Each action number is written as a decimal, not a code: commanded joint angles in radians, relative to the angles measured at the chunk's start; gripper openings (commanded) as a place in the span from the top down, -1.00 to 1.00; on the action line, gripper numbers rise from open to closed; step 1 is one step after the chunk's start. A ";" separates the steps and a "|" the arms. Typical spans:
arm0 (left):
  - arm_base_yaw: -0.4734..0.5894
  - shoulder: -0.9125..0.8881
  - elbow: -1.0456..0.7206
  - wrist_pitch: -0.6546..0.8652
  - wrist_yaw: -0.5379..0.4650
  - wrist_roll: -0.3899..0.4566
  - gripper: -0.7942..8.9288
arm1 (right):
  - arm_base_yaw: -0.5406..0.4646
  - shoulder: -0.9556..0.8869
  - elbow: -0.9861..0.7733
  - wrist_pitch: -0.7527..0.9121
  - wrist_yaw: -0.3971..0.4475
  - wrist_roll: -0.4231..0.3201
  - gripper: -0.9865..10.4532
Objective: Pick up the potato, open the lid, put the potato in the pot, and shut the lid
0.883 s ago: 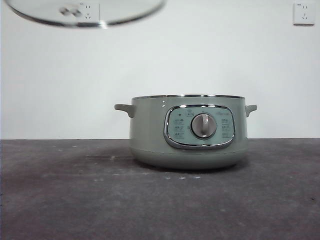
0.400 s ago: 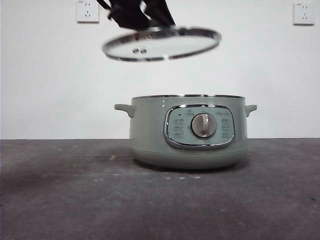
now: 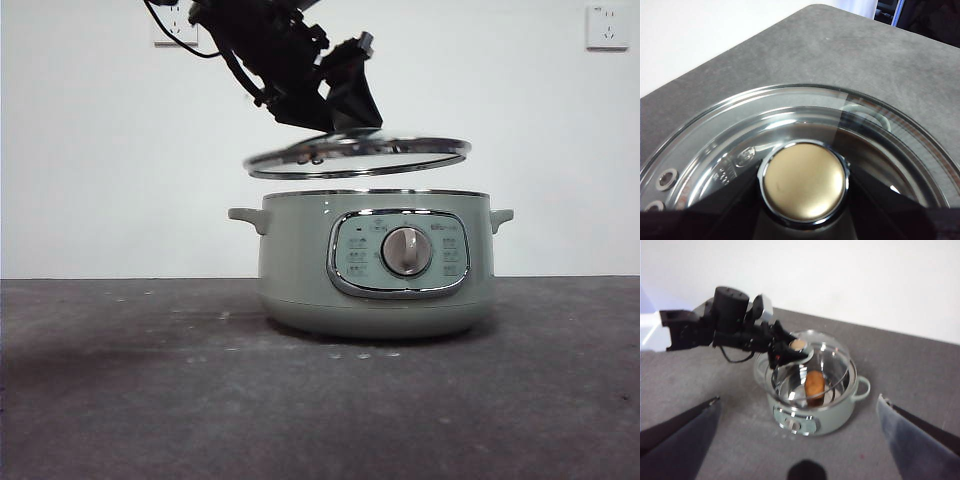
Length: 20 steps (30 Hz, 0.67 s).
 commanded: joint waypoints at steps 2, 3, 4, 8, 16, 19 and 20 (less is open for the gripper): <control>-0.010 0.019 0.019 0.063 -0.011 0.009 0.85 | 0.001 -0.059 -0.080 -0.024 0.001 0.040 -0.10; -0.011 0.029 0.019 0.068 -0.011 0.009 0.85 | 0.001 -0.072 -0.098 -0.024 0.001 0.049 -0.10; -0.013 0.033 0.019 0.069 -0.013 0.009 0.85 | 0.001 -0.088 -0.115 -0.024 0.001 0.057 -0.10; -0.015 0.049 0.019 0.082 -0.031 0.008 0.85 | 0.001 -0.132 -0.165 -0.024 0.000 0.076 -0.10; -0.023 0.063 0.019 0.104 -0.034 0.008 0.85 | 0.001 -0.175 -0.228 -0.024 0.000 0.093 -0.10; -0.029 0.063 0.019 0.117 -0.034 0.008 0.85 | 0.001 -0.175 -0.238 -0.024 0.000 0.093 -0.10; -0.031 0.063 0.019 0.120 -0.034 0.008 0.85 | 0.001 -0.175 -0.242 -0.024 0.000 0.093 -0.10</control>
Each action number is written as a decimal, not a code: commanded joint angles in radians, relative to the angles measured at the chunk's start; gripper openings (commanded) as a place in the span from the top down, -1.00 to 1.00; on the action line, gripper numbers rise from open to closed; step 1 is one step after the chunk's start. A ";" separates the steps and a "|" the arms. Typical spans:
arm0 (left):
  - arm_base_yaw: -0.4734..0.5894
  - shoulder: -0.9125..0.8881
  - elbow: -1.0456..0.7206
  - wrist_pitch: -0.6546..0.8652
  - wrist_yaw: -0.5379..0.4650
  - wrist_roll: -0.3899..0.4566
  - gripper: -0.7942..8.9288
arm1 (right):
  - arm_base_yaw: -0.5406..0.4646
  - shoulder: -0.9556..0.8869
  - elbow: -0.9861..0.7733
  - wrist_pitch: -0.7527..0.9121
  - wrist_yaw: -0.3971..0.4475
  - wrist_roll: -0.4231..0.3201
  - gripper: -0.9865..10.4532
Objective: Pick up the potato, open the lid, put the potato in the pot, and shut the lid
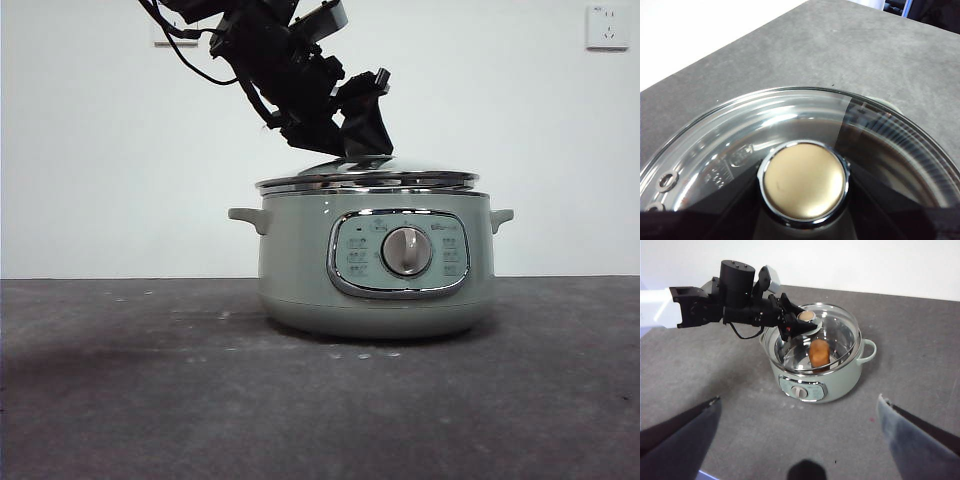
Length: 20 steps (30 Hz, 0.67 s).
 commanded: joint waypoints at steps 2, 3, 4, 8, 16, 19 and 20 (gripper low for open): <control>-0.011 0.002 0.019 0.059 0.008 0.008 0.85 | 0.001 -0.003 -0.019 -0.024 0.000 0.010 -0.10; -0.011 0.002 0.019 0.059 0.008 0.008 0.85 | 0.001 -0.003 -0.024 -0.024 0.000 0.010 -0.10; -0.011 0.002 0.019 0.059 0.008 0.008 0.85 | 0.001 -0.003 -0.028 -0.024 0.000 0.010 -0.10; -0.012 0.003 0.019 0.059 0.007 0.008 0.85 | 0.001 -0.003 -0.033 -0.024 0.000 0.007 -0.10; -0.017 0.012 0.019 0.055 0.008 0.005 0.85 | 0.001 -0.003 -0.033 -0.024 0.000 0.004 -0.10; -0.020 0.028 0.019 0.054 0.008 0.005 0.85 | 0.001 -0.003 -0.033 -0.024 0.000 0.004 -0.10; -0.023 0.034 0.019 0.054 0.008 0.005 0.85 | 0.001 -0.003 -0.033 -0.024 0.000 0.004 -0.10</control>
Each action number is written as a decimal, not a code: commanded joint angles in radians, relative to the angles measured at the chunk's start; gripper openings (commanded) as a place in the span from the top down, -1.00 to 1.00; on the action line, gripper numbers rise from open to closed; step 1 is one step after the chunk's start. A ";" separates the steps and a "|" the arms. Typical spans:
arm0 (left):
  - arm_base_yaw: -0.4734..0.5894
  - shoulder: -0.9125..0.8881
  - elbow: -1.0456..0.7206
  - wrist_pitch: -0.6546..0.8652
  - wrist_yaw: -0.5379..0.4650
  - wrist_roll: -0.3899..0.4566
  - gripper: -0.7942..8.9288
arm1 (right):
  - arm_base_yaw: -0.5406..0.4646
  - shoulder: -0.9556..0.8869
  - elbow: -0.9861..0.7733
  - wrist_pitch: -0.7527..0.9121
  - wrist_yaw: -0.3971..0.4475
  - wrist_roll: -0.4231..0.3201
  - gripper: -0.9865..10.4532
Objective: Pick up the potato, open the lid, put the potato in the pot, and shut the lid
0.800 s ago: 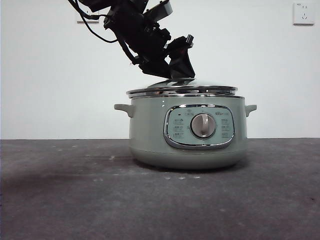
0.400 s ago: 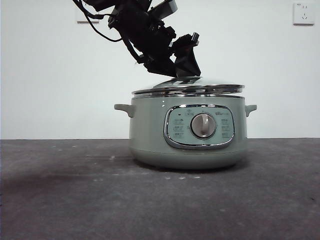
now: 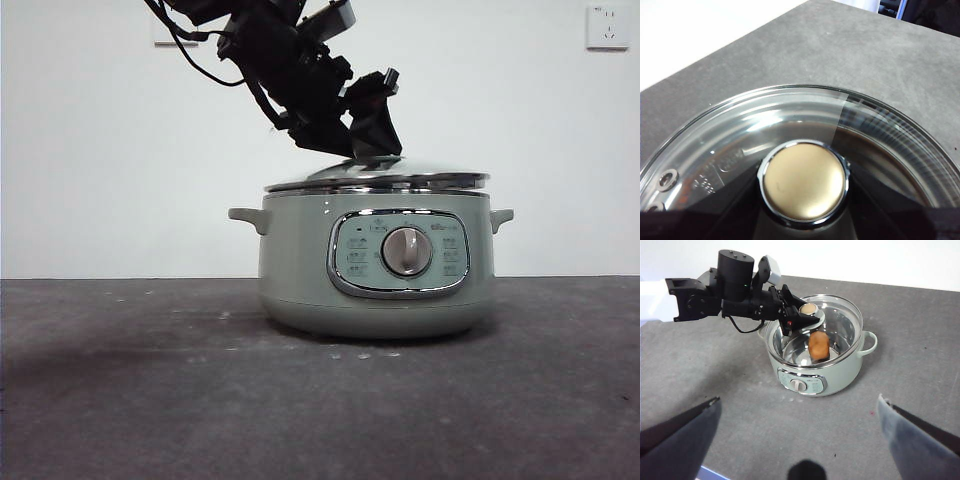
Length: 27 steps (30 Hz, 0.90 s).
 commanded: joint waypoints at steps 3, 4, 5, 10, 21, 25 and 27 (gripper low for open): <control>-0.011 0.029 0.018 0.033 0.007 0.005 0.85 | 0.001 -0.003 -0.005 -0.024 0.000 0.004 -0.10; -0.011 0.031 0.018 0.033 0.006 0.005 0.85 | 0.001 -0.003 -0.004 -0.024 0.000 0.004 -0.10; -0.011 0.033 0.018 0.031 0.006 0.005 0.85 | 0.001 -0.003 -0.005 -0.024 0.000 0.004 -0.10; -0.011 0.037 0.018 -0.008 -0.004 0.008 0.85 | 0.001 -0.003 -0.005 -0.024 0.000 0.003 -0.10; -0.002 0.037 0.018 -0.076 -0.018 0.013 0.61 | 0.001 -0.003 -0.005 -0.024 0.000 0.000 -0.10; 0.001 0.036 0.018 -0.093 -0.016 0.013 0.13 | 0.001 -0.002 -0.005 -0.024 0.000 -0.001 -0.10; 0.001 0.036 0.018 -0.092 -0.010 0.013 0.07 | 0.001 -0.002 -0.004 -0.024 0.000 -0.001 -0.10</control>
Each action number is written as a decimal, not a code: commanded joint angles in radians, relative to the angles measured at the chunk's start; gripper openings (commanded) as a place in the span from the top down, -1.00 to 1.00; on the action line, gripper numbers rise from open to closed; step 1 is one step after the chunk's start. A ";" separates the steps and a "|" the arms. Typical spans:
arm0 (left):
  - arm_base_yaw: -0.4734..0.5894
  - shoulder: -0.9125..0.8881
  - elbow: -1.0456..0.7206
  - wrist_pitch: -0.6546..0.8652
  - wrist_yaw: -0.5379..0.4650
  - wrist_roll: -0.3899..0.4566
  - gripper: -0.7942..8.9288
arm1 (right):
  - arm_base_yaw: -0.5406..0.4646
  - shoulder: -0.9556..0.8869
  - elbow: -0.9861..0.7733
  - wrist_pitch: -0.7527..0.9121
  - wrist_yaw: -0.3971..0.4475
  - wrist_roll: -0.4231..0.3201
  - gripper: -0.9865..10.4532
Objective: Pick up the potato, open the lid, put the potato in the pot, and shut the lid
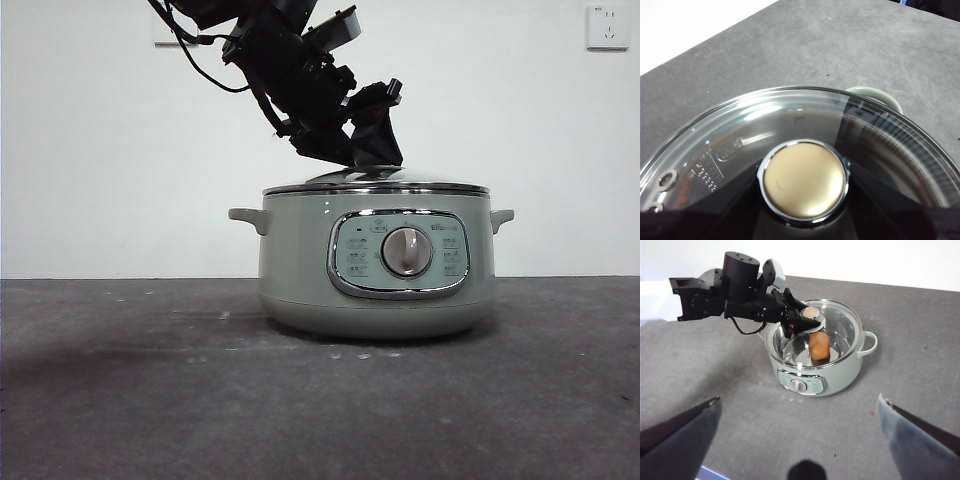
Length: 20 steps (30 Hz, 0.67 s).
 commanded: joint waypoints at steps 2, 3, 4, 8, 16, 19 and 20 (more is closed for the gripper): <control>0.004 0.018 -0.007 -0.024 0.005 0.007 0.06 | 0.001 -0.002 -0.005 -0.024 0.000 0.000 -0.10; 0.005 0.018 -0.005 -0.024 0.005 0.007 0.06 | 0.001 -0.002 -0.004 -0.024 0.000 0.000 -0.10; 0.005 0.018 -0.004 -0.023 0.005 0.007 0.06 | 0.001 -0.002 -0.005 -0.024 0.000 0.000 -0.10; 0.005 0.015 0.010 -0.031 0.005 0.006 0.06 | 0.001 -0.002 -0.004 -0.024 0.000 0.000 -0.10; 0.006 -0.011 0.120 -0.122 0.005 -0.004 0.05 | 0.001 -0.002 -0.005 -0.024 0.000 0.000 -0.10; 0.006 -0.013 0.214 -0.235 0.005 -0.003 0.05 | 0.001 -0.002 -0.005 -0.024 0.001 0.000 -0.10; 0.006 -0.013 0.251 -0.282 0.005 -0.003 0.05 | 0.001 -0.002 -0.005 -0.024 0.001 0.000 -0.10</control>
